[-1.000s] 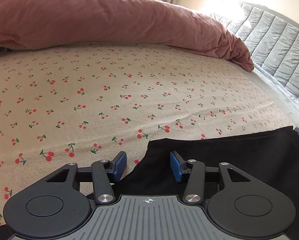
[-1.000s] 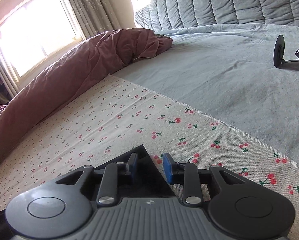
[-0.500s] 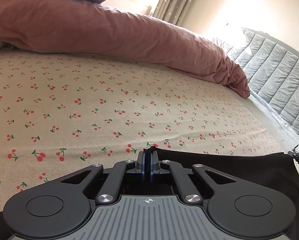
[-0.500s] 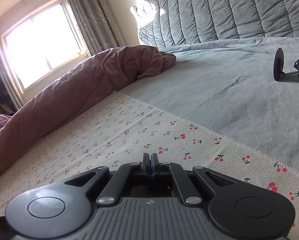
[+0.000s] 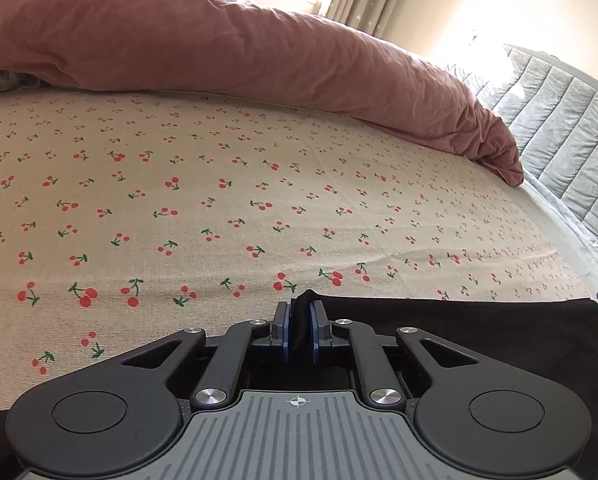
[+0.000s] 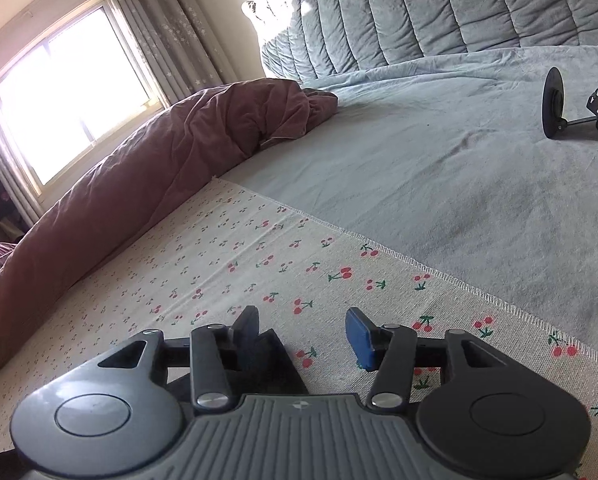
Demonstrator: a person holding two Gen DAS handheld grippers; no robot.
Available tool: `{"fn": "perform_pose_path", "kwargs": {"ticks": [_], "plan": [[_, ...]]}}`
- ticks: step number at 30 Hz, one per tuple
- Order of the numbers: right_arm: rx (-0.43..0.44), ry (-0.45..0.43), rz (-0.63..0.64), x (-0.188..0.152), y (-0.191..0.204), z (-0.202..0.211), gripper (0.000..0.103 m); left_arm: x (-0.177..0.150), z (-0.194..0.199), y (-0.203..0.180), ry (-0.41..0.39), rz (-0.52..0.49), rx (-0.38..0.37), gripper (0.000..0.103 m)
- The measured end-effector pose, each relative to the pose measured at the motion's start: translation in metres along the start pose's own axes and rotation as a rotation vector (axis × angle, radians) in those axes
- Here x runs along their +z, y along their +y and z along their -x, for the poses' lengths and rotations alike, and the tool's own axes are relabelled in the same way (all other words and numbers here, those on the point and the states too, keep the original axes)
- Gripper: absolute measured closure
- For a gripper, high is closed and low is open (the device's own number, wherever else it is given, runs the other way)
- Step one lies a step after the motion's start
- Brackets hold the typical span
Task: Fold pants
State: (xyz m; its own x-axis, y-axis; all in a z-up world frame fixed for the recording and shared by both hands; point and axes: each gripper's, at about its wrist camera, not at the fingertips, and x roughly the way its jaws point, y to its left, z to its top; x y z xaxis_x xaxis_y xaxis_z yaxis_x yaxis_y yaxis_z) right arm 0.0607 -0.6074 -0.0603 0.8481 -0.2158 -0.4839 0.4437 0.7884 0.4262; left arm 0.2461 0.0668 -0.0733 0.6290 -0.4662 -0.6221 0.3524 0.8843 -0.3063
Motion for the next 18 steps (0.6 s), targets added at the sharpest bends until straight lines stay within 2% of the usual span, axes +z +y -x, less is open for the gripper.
{"fn": "perform_pose_path", "kwargs": {"ticks": [6,9,11,13,15,18], "plan": [[0.026,0.044,0.114,-0.008,0.021,-0.011,0.059,-0.001,-0.001,0.000,0.001,-0.005,0.003,0.091],[-0.004,0.061,0.186,-0.013,0.032,-0.017,0.059,-0.001,-0.002,-0.001,0.001,-0.002,0.004,0.094],[-0.021,0.065,0.230,-0.014,0.038,-0.020,0.070,-0.002,-0.003,-0.002,0.000,-0.001,0.007,0.094],[-0.029,0.071,0.249,-0.014,0.041,-0.022,0.092,-0.002,-0.003,-0.003,-0.005,0.004,0.008,0.097],[-0.016,0.067,0.247,-0.014,0.041,-0.020,0.098,-0.002,-0.002,-0.004,-0.017,0.005,0.013,0.100],[-0.026,0.040,0.255,-0.009,0.041,-0.014,0.100,0.001,0.003,-0.010,-0.046,-0.004,0.021,0.102]]}}
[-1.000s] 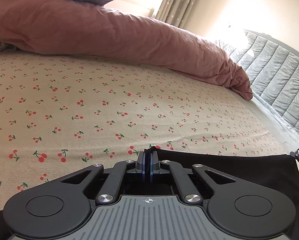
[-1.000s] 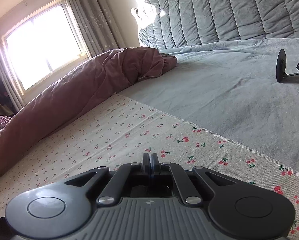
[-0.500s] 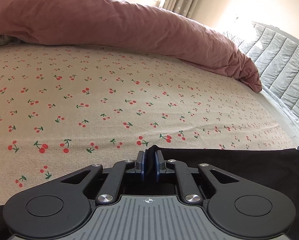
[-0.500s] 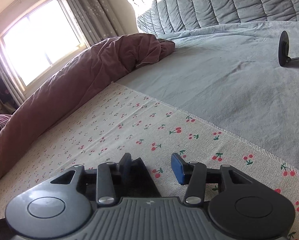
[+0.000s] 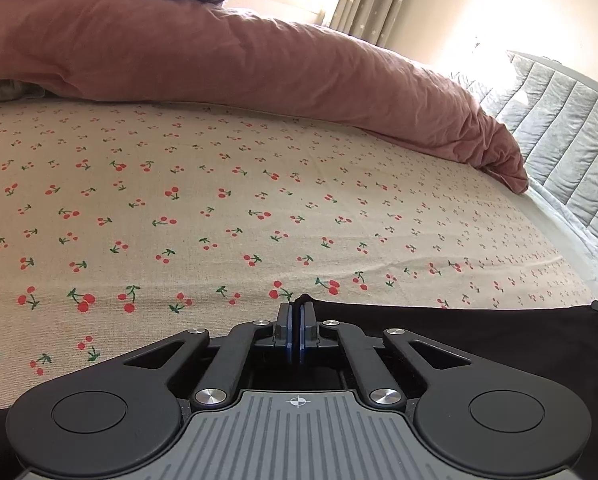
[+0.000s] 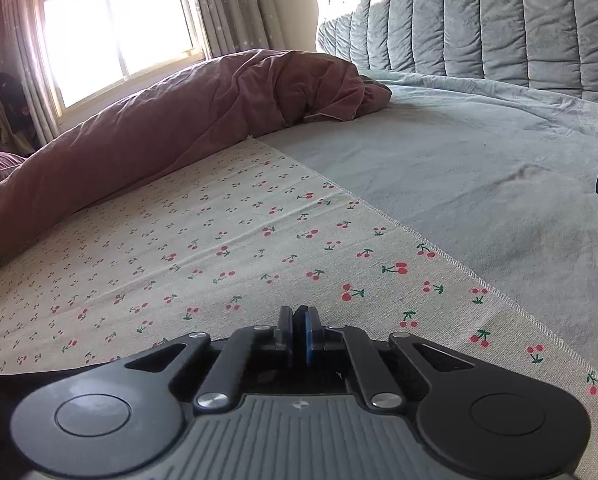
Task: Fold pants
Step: 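Open both tools and move them back above the folded trousers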
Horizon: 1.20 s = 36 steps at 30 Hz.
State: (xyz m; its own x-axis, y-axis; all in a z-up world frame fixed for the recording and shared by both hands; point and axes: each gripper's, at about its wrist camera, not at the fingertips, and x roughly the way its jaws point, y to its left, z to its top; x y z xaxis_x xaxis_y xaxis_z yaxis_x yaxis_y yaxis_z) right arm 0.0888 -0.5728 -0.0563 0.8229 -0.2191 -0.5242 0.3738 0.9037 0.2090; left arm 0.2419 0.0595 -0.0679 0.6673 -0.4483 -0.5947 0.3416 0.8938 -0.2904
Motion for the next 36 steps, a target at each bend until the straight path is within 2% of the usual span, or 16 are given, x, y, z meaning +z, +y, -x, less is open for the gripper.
{"fn": "perform_pose_path", "kwargs": {"ticks": [4,8,9,10,11,12,13,14,16,19,22,27,28,31,34,36], "plan": [[-0.027,-0.056,0.010,0.023,0.004,-0.005,0.101,0.012,0.004,-0.008,-0.061,0.008,-0.023,0.102],[-0.041,-0.085,-0.022,0.041,0.009,-0.025,0.100,0.015,-0.012,-0.015,-0.063,-0.006,0.013,0.101],[-0.049,-0.083,-0.018,0.043,0.013,-0.031,0.097,0.013,-0.018,-0.015,-0.058,-0.012,0.036,0.101],[-0.073,-0.081,-0.004,0.044,0.017,-0.036,0.087,0.011,-0.023,-0.015,-0.052,-0.022,0.064,0.098],[-0.103,-0.079,0.011,0.045,0.020,-0.038,0.081,0.008,-0.027,-0.015,-0.049,-0.028,0.099,0.092],[-0.137,-0.074,0.022,0.045,0.023,-0.037,0.068,0.007,-0.026,-0.015,-0.053,-0.031,0.116,0.089],[-0.141,-0.073,0.029,0.046,0.025,-0.033,0.057,0.008,-0.022,-0.018,-0.063,-0.037,0.139,0.078],[-0.128,-0.088,0.033,0.047,0.028,-0.025,0.055,0.009,-0.016,-0.022,-0.079,-0.055,0.163,0.058],[-0.103,-0.090,0.053,0.048,0.036,-0.010,0.053,0.010,-0.001,-0.036,-0.113,-0.121,0.204,0.036],[-0.048,-0.034,0.095,0.042,0.058,0.010,0.050,0.011,0.020,-0.063,-0.116,-0.203,0.197,0.035],[0.041,0.035,0.161,0.023,0.090,0.029,0.040,-0.004,0.038,-0.093,-0.089,-0.237,0.089,0.027],[0.182,0.138,0.310,-0.025,0.144,0.058,0.042,-0.045,0.047,-0.128,0.002,-0.299,-0.049,0.025],[0.187,0.150,0.340,-0.035,0.150,0.063,0.042,-0.054,0.047,-0.131,0.026,-0.315,-0.065,0.025],[0.171,0.175,0.379,-0.057,0.146,0.069,0.044,-0.077,0.046,-0.126,0.059,-0.362,-0.051,0.025],[0.154,0.163,0.362,-0.067,0.116,0.076,0.047,-0.095,0.054,-0.107,0.030,-0.390,-0.028,0.025],[0.085,0.146,0.365,-0.063,0.093,0.082,0.046,-0.099,0.064,-0.099,0.023,-0.395,-0.021,0.024]]}}
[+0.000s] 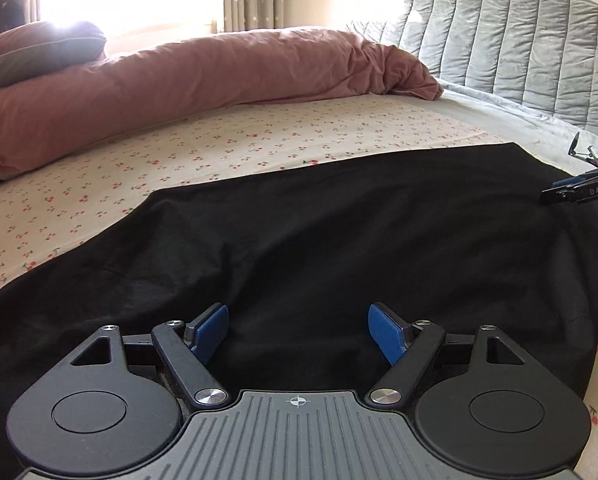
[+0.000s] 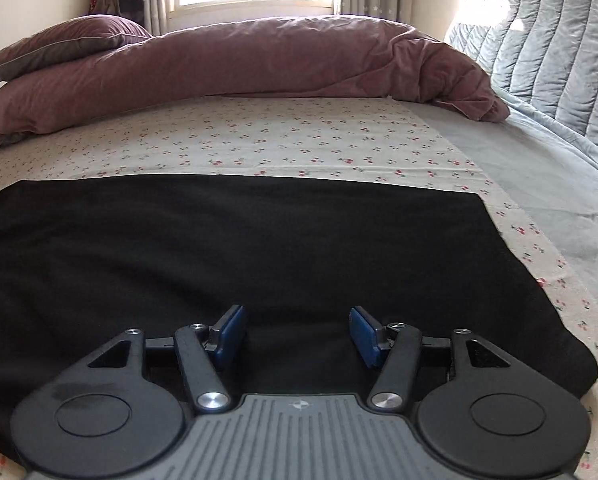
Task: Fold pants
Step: 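Open both tools and move them back above the folded trousers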
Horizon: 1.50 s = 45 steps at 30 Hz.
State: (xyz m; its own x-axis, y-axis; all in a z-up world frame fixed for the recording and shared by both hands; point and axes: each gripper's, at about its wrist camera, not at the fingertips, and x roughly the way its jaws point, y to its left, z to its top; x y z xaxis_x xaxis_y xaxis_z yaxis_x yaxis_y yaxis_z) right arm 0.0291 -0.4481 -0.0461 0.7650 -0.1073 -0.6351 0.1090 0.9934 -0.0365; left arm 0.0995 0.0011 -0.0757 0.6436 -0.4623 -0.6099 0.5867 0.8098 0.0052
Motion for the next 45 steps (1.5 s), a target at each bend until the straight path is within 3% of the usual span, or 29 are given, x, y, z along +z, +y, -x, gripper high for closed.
{"fn": "perform_pose_path", "kwargs": {"ticks": [5,7,8,11,14,18,23,25,29,33,36,38,45], "plan": [[-0.136,-0.003,-0.201,-0.013,-0.076,0.011,0.047,-0.009,0.021,0.015,0.046,0.001,0.006,0.022],[-0.243,0.004,-0.232,-0.015,-0.092,0.015,0.049,-0.006,0.028,0.019,0.093,0.019,0.020,0.020],[-0.255,0.002,-0.243,-0.015,-0.094,0.017,0.049,-0.004,0.033,0.020,0.112,0.036,0.032,0.020],[-0.200,-0.013,-0.267,-0.016,-0.079,0.029,0.046,-0.004,0.055,0.022,0.045,0.060,0.068,0.019],[-0.101,-0.052,-0.183,-0.004,-0.039,0.035,0.042,-0.004,0.067,0.029,0.016,0.072,0.093,0.017],[0.104,-0.055,-0.043,0.006,0.034,0.039,0.041,-0.014,0.064,0.037,0.084,0.089,0.089,0.017],[0.337,-0.025,0.122,0.004,0.110,0.040,0.041,-0.032,0.075,0.029,0.108,0.001,0.080,0.017],[0.390,0.001,0.197,-0.001,0.128,0.039,0.043,-0.041,0.083,0.027,0.123,-0.032,0.059,0.017],[0.383,0.059,0.377,-0.019,0.140,0.032,0.041,-0.058,0.100,0.031,0.170,-0.053,-0.003,0.017],[0.371,0.156,0.337,-0.007,0.118,0.034,0.040,-0.071,0.123,0.041,0.232,-0.059,-0.094,0.016],[0.348,0.154,0.352,-0.005,0.119,0.038,0.038,-0.075,0.137,0.046,0.234,-0.064,-0.125,0.016],[0.326,0.145,0.352,-0.002,0.122,0.040,0.037,-0.073,0.144,0.053,0.198,-0.026,-0.112,0.016],[0.261,0.089,0.262,0.003,0.123,0.033,0.031,-0.050,0.144,0.079,0.020,0.126,0.043,0.016]]}}
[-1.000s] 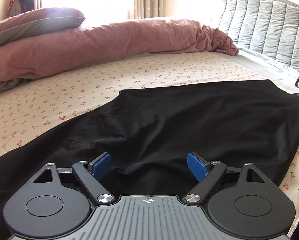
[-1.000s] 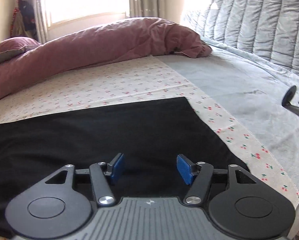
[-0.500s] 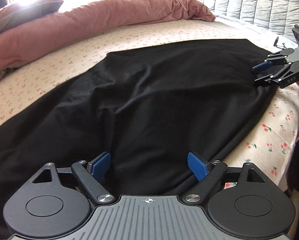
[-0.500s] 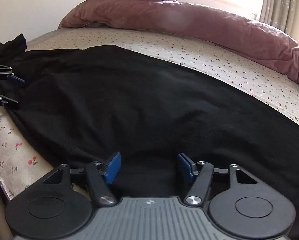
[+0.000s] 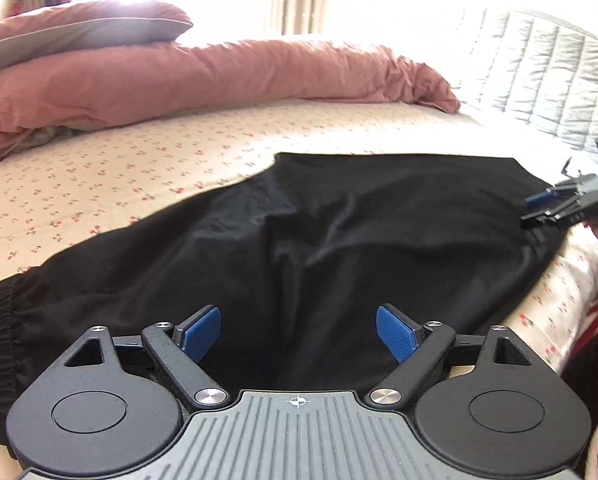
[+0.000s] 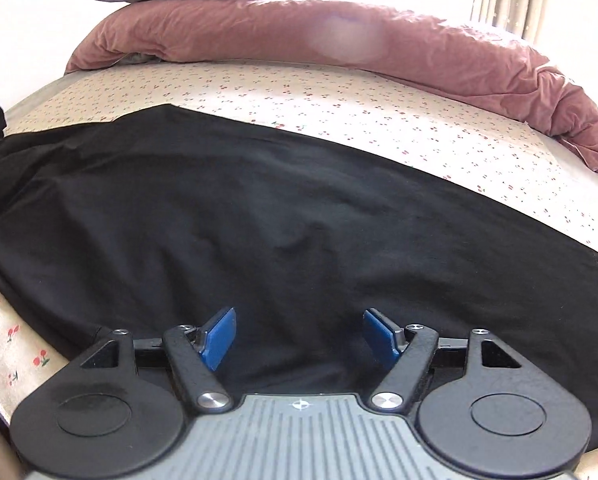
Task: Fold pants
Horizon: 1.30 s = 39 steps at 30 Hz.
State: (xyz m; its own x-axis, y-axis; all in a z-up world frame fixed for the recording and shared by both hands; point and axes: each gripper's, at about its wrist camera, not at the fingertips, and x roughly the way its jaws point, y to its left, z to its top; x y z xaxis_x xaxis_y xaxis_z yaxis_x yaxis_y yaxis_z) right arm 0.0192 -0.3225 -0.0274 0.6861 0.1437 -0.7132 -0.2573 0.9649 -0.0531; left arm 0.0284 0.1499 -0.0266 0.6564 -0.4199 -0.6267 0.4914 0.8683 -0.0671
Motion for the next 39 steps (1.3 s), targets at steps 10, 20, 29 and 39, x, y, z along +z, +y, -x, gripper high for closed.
{"fn": "perform_pose_path", "kwargs": {"ticks": [10,20,29,39], "plan": [[-0.079,0.040,-0.047,0.001,-0.016,-0.018,0.023,-0.012,-0.024,0.010,0.211,-0.096,0.095,0.008],[-0.287,-0.071,-0.340,-0.001,-0.087,0.017,0.021,0.006,-0.006,-0.019,0.051,0.016,0.114,0.006],[-0.610,-0.093,-0.733,-0.049,-0.180,0.044,0.020,0.035,-0.037,-0.039,0.035,0.218,0.116,0.002],[-0.671,-0.039,-0.916,-0.092,-0.223,0.044,0.030,0.050,-0.068,-0.056,0.079,0.290,0.077,0.001]]}}
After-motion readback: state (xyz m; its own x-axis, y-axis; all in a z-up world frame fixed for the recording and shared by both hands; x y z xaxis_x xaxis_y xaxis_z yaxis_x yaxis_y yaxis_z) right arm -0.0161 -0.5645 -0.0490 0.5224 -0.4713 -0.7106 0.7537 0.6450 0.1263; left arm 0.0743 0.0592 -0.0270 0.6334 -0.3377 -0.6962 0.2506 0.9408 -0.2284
